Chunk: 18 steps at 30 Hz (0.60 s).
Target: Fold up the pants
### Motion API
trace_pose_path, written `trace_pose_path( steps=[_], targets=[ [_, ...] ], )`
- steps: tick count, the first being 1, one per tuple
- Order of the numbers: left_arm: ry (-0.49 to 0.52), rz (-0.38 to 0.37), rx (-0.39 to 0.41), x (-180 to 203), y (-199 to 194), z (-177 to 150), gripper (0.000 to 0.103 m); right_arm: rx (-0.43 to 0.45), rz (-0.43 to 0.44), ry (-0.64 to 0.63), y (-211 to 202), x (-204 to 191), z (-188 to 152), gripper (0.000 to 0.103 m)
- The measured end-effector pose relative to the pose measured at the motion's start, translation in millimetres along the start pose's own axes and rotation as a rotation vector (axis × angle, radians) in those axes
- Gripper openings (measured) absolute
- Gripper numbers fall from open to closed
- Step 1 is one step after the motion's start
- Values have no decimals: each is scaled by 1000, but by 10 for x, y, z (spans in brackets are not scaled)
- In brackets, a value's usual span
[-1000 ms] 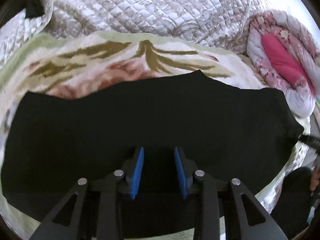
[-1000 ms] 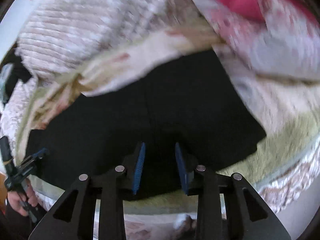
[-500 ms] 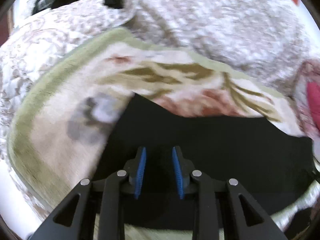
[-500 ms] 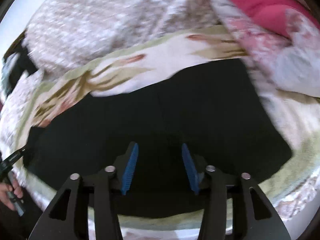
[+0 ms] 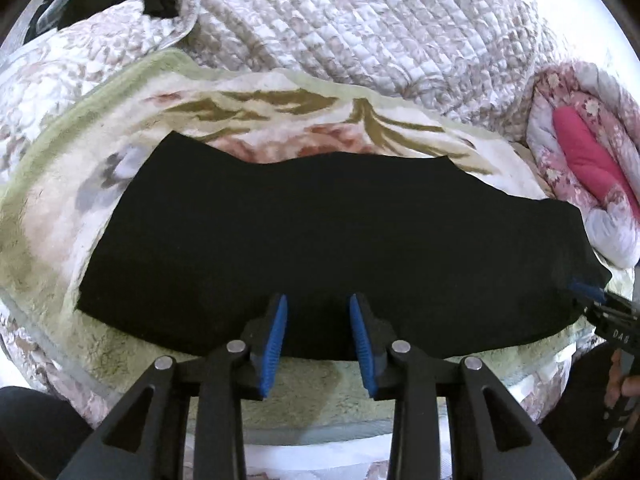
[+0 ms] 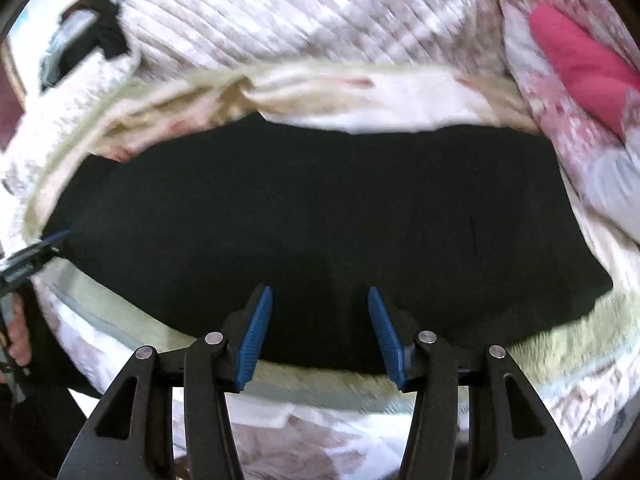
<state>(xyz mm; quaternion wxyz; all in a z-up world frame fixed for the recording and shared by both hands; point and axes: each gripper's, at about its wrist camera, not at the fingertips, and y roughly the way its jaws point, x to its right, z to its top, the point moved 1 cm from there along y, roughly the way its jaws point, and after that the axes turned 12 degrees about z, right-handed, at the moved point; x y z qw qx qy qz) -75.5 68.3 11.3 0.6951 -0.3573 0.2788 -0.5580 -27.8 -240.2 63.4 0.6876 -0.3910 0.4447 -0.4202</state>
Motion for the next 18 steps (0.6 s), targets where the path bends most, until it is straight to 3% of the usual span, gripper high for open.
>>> trace_pose_path(
  steps=[2, 6, 9, 12, 18],
  targets=[
    [-13, -13, -45, -46, 105, -30, 36, 7, 13, 21, -1, 34, -25, 51],
    [0, 0, -16, -51, -21, -13, 36, 77, -9, 69, -182, 94, -4, 51],
    [-4, 6, -23, -66, -6, -26, 37, 12, -79, 134, -110, 270, -68, 51],
    [14, 17, -35, -35, 14, -31, 37, 78, -27, 203, -242, 353, -59, 51],
    [16, -5, -15, 46, -69, 104, 37, 147, -51, 205, -352, 396, 20, 51]
  ],
)
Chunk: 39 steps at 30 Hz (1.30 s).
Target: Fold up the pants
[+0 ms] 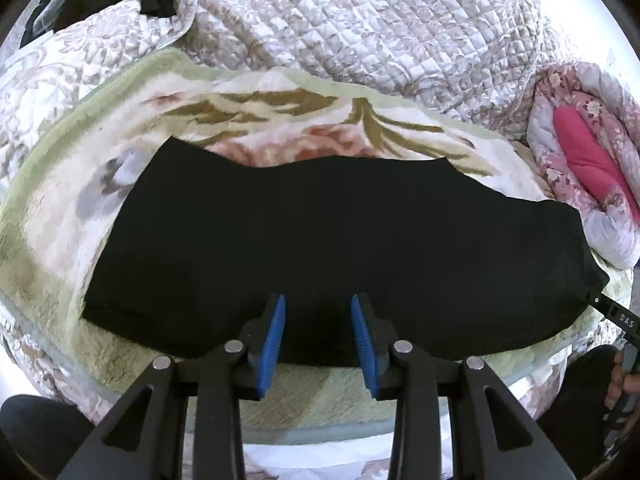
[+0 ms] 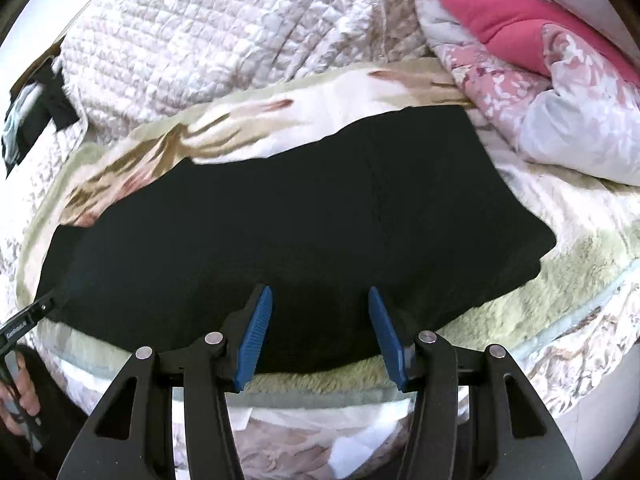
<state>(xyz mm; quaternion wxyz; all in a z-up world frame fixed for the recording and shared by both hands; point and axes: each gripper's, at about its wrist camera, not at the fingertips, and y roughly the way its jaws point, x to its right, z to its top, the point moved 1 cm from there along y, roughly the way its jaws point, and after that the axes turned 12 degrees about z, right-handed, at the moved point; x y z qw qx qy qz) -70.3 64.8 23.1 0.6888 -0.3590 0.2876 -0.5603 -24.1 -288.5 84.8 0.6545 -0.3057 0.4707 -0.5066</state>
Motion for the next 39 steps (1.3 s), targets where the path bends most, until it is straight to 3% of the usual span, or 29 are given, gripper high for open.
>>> trace_pose_path(
  steps=[4, 7, 9, 13, 19, 21, 29, 34, 39],
  targets=[
    [27, -10, 18, 150, 5, 85, 37, -15, -60, 53, 83, 181, 60, 51],
    [64, -14, -11, 268, 151, 99, 39, -27, -48, 117, 118, 296, 101, 51],
    [71, -3, -54, 313, 252, 79, 39, 10, -62, 80, 41, 218, 137, 51],
    [72, -19, -27, 322, 184, 91, 39, 62, -42, 52, -53, 175, 201, 51],
    [52, -12, -48, 241, 269, 72, 40, -45, -58, 97, 199, 341, 203, 51],
    [62, -14, -42, 234, 306, 55, 41, -30, -70, 71, 173, 264, 228, 51],
    [44, -19, -36, 182, 133, 15, 42, -21, 46, 11, 112, -135, 159, 51],
    [-42, -23, -17, -89, -46, -144, 42, -46, 114, -38, 171, -420, 60, 51],
    [-160, 20, -23, -483, -120, -337, 42, -54, 158, -59, 228, -552, 37, 51]
  ],
)
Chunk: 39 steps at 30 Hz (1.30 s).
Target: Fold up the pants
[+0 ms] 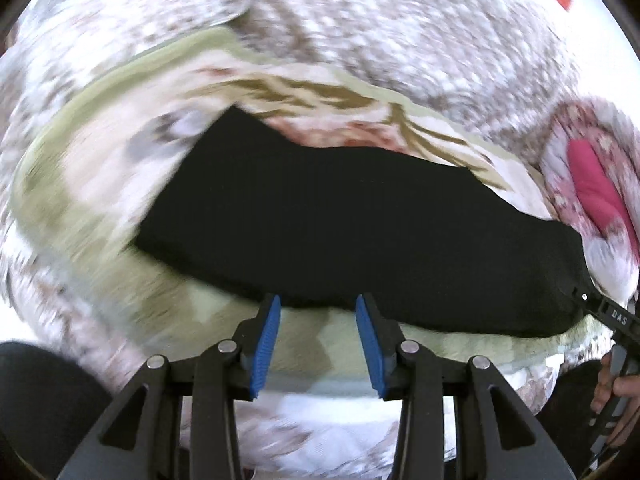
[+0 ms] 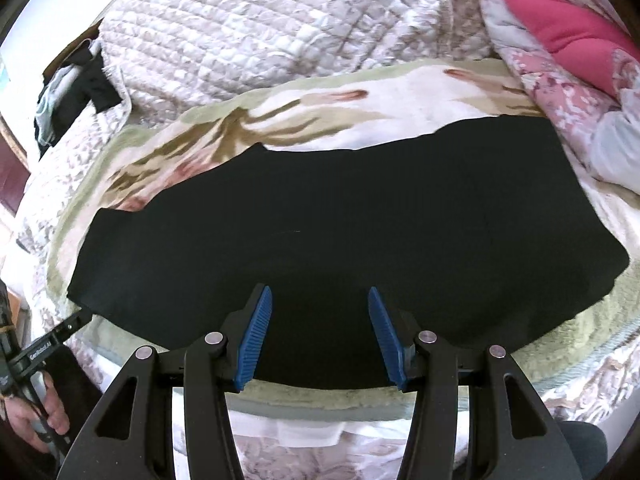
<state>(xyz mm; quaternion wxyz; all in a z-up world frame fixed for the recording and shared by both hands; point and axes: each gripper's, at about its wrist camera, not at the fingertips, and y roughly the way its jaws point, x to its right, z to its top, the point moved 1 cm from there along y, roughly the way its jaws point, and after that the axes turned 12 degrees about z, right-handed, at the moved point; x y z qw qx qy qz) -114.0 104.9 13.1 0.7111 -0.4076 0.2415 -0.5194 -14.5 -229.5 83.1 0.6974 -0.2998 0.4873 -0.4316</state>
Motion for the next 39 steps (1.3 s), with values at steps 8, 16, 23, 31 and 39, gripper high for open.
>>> trace_pose_path(
  steps=[8, 16, 23, 31, 39],
  targets=[
    [-147, 5, 3, -323, 161, -30, 43, 7, 3, 5, 7, -37, -2, 51],
    [-260, -45, 42, -481, 340, 171, 43, 1, 8, 11, 12, -1, 8, 51],
    [-231, 12, 49, -423, 433, 318, 21, 1, 19, 21, 24, 20, 3, 51],
    [-65, -50, 128, -50, 82, 681, 6, 32, 41, 42, -58, 88, 19, 51],
    [232, -271, 201, 1091, -274, 933, 6, 73, 59, 93, -193, 263, 0, 51]
  ],
)
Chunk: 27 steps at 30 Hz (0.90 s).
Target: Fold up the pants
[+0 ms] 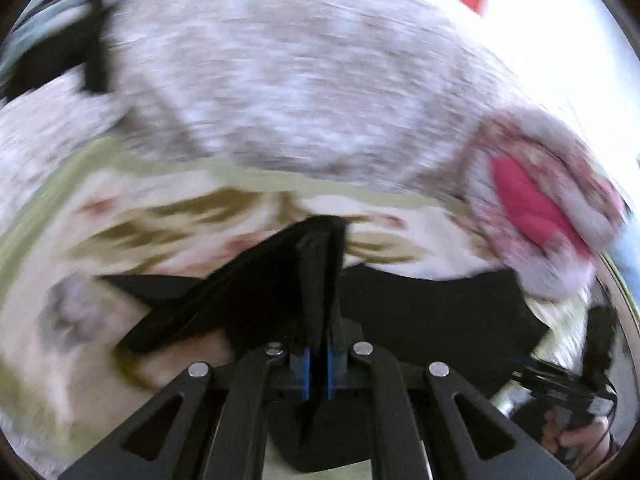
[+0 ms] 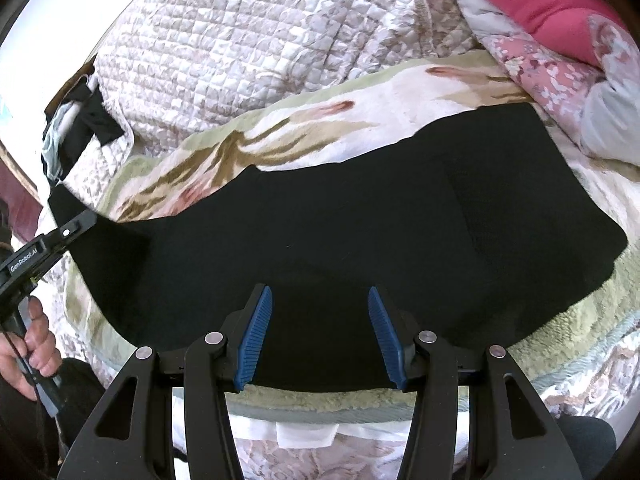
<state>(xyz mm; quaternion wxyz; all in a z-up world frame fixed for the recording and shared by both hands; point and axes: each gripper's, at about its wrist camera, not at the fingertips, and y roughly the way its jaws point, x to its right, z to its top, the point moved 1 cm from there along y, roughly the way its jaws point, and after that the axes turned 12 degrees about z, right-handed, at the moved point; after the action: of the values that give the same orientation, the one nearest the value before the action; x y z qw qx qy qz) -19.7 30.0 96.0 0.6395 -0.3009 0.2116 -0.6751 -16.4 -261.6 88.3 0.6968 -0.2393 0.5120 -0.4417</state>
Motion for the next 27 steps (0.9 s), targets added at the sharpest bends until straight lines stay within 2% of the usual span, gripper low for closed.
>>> trace_pose_path(
  steps=[4, 7, 10, 13, 16, 19, 22, 25, 27],
  targets=[
    [134, -112, -60, 631, 244, -130, 6, 19, -8, 28, -104, 128, -22, 51],
    [197, -152, -162, 940, 528, -403, 7, 24, -19, 54, -154, 249, -44, 51],
    [267, -164, -229, 1135, 676, -695, 7, 24, -23, 77, -171, 339, -70, 51],
    [300, -179, -224, 1202, 618, -794, 10, 26, -23, 89, -162, 375, -82, 51],
    [304, -244, -206, 1228, 448, -750, 24, 30, -16, 78, -156, 348, -62, 51],
    [286, -278, -150, 1185, 240, -667, 29, 35, 3, 65, -154, 295, -44, 51],
    [223, -253, -119, 970, 156, -563, 34, 21, 56, 50, -109, 220, -40, 51],
    [172, -155, -97, 656, 204, -483, 34, -16, 117, 35, 16, 119, -39, 51],
    [119, -92, -115, 403, 281, -462, 34, -47, 158, 29, 135, 64, -33, 51]
  ],
)
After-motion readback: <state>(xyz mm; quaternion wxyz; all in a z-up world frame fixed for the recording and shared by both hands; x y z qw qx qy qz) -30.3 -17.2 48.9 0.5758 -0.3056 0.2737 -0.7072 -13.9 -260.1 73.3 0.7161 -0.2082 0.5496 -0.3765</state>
